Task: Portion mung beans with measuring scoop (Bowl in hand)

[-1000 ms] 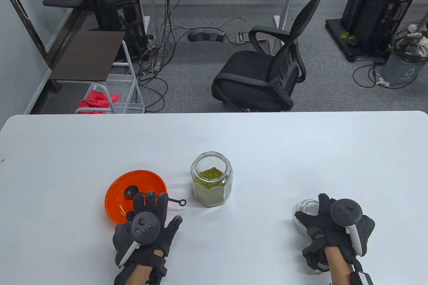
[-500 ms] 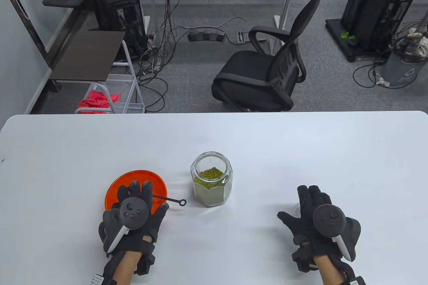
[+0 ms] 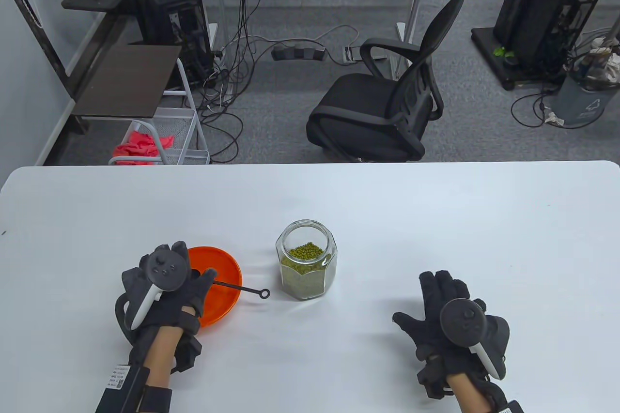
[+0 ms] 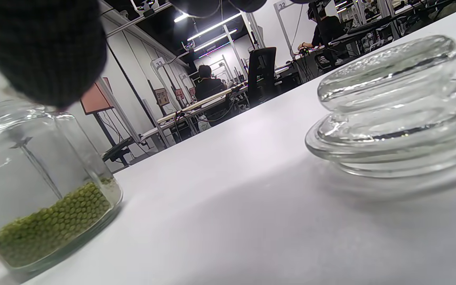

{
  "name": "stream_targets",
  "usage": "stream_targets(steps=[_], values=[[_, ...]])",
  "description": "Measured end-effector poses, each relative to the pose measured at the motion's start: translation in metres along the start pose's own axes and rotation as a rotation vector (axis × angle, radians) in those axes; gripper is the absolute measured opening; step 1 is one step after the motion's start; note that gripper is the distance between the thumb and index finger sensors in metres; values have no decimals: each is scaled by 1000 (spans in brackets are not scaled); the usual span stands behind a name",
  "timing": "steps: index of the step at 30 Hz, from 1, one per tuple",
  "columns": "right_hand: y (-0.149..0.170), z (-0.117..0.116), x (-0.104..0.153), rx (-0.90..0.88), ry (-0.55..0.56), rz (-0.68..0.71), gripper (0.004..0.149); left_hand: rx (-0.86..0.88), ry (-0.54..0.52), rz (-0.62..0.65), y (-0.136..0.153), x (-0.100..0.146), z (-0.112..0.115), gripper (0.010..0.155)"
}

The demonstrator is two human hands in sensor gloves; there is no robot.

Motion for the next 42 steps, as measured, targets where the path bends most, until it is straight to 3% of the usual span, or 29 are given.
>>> stream_targets(steps=[8,18,28,31,35,42], values=[[1,1,0,-9,-3,-10,90,-19,48,-209,44,-29,1,93],[5,2,-1,-19,-16,-31,90,-68,43,-366,75,-44,4,89],[13,0,-3,-27,-38,-66,87,-38,73,-358,78,-47,8,69],[14,0,-4,-36,-40,-71,87,42,81,-336,79,-46,9,64],[16,0,-4,-41,-45,-79,86,265,97,-294,78,-36,12,58],[14,3,-4,-46,-33,-70,86,279,61,-248,70,-15,8,57]])
Point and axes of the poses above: the tracker on the back of each hand, its own y axis roughly to the little-finger side, its own x axis roughly from the fingertips to the wrist, z = x × y, the point moved 5 cm from there along -x, roughly from the wrist to the fingertips, and after that the axes turned 12 degrees about x, right-handed, at the moved point
